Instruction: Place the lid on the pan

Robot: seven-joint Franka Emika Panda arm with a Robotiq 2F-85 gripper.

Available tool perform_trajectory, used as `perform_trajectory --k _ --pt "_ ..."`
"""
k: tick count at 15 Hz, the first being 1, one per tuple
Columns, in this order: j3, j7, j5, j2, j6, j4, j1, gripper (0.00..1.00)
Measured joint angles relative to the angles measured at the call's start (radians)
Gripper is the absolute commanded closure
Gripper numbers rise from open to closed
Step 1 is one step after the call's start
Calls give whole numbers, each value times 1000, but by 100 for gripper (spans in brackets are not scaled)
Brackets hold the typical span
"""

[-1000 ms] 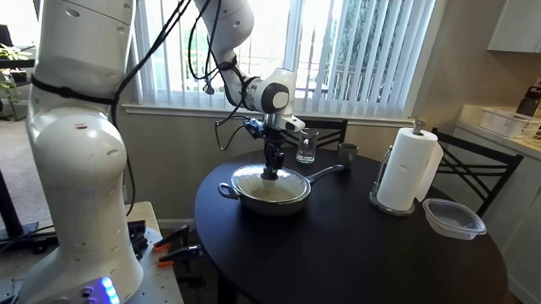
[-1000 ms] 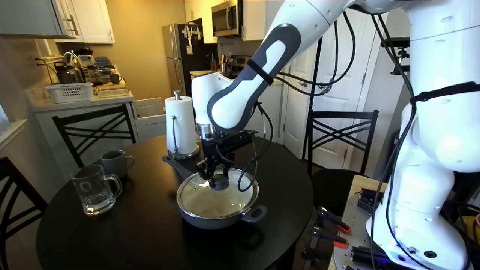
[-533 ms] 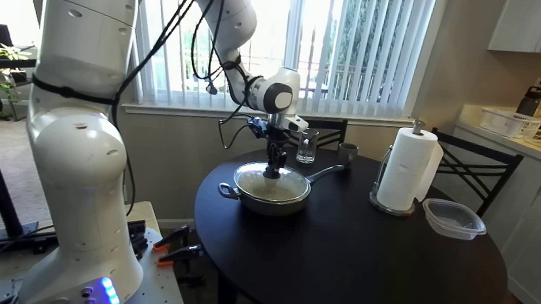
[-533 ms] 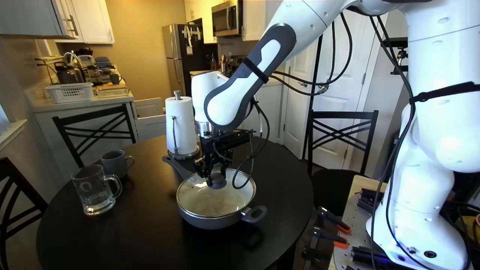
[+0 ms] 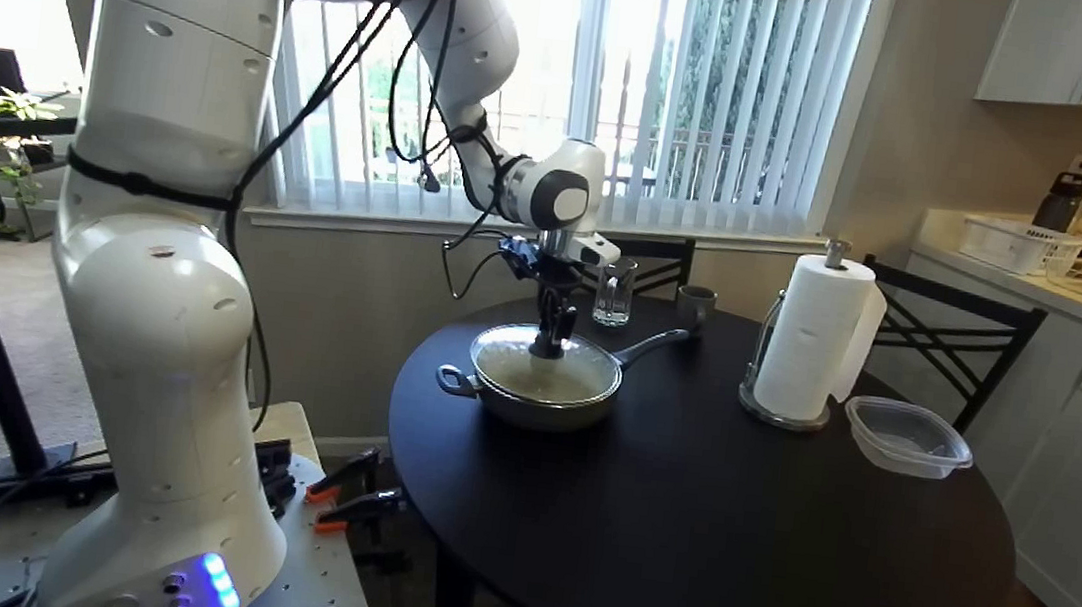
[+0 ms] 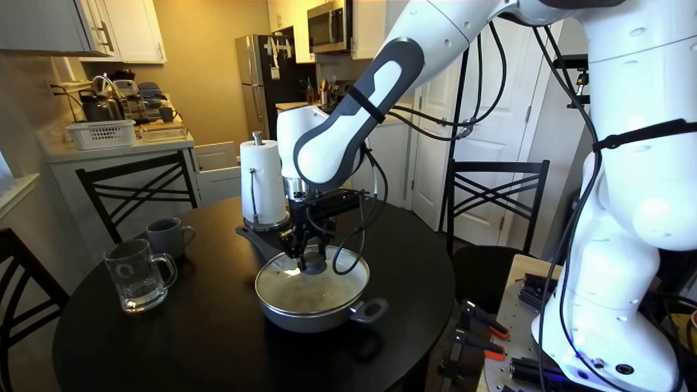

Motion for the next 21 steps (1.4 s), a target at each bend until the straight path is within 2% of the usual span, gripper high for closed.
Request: perform_trajectory --k 12,17,18,19,21 --pt "-29 0 -2 10 47 3 9 67" --pt "-54 12 -39 13 70 3 30 67" --pt "-62 17 -53 13 73 3 36 27" --pt "-68 22 -68 15 74 3 41 16" --pt "-81 35 -99 18 77 3 51 5"
